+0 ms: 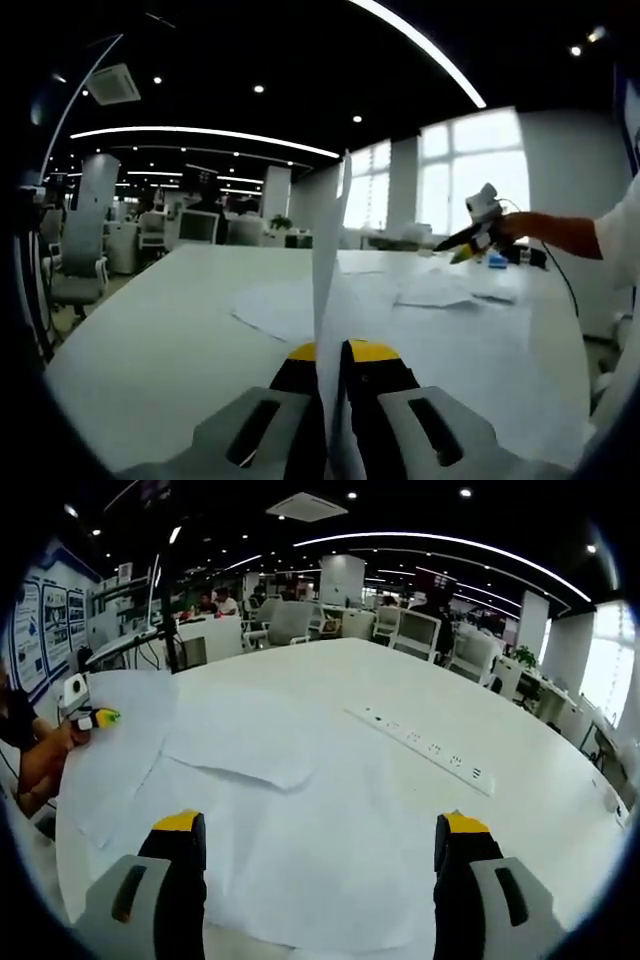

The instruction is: Organize the stack of printing papers by aligning and flattening the scattered papers on the table

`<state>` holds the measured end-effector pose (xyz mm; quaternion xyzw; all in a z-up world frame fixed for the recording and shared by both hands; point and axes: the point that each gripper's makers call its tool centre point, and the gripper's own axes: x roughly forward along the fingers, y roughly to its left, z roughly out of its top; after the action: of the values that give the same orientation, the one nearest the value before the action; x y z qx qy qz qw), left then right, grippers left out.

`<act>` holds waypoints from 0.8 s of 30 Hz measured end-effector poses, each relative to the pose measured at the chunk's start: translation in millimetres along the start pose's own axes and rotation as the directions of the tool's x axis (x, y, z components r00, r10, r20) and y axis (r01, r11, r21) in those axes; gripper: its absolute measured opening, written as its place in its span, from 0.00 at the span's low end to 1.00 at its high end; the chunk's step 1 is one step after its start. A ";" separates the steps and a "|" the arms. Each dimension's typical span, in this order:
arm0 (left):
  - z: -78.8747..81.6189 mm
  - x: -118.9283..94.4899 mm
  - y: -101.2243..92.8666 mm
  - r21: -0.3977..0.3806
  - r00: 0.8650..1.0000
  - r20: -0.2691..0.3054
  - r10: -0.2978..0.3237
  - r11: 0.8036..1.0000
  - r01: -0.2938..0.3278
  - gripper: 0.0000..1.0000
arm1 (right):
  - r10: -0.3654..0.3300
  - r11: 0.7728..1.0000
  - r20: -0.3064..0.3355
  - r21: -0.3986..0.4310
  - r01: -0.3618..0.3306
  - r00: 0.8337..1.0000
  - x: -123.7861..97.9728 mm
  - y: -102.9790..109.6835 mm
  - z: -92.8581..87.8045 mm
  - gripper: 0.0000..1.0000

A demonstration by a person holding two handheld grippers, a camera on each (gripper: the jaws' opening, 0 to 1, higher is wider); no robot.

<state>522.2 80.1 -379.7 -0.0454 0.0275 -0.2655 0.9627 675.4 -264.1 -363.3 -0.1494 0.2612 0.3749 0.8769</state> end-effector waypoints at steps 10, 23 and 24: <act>0.7 -1.3 -0.3 0.010 1.000 0.006 -0.001 1.000 0.001 0.06 | 0.000 1.000 0.002 0.000 0.000 1.000 7.4 -0.7 3.7 0.90; 1.5 -1.3 -1.5 0.015 1.000 0.012 0.002 1.000 -0.002 0.06 | -0.001 1.000 0.016 0.012 0.001 1.000 14.4 -3.0 3.0 0.90; 1.5 -1.3 -1.4 0.015 1.000 0.012 0.002 1.000 -0.002 0.06 | 0.002 1.000 0.020 0.019 -0.002 1.000 15.4 -3.1 2.7 0.90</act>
<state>520.5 79.6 -378.0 -0.0397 0.0198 -0.2644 0.9634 687.6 -256.1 -369.6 -0.1370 0.2564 0.3748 0.8804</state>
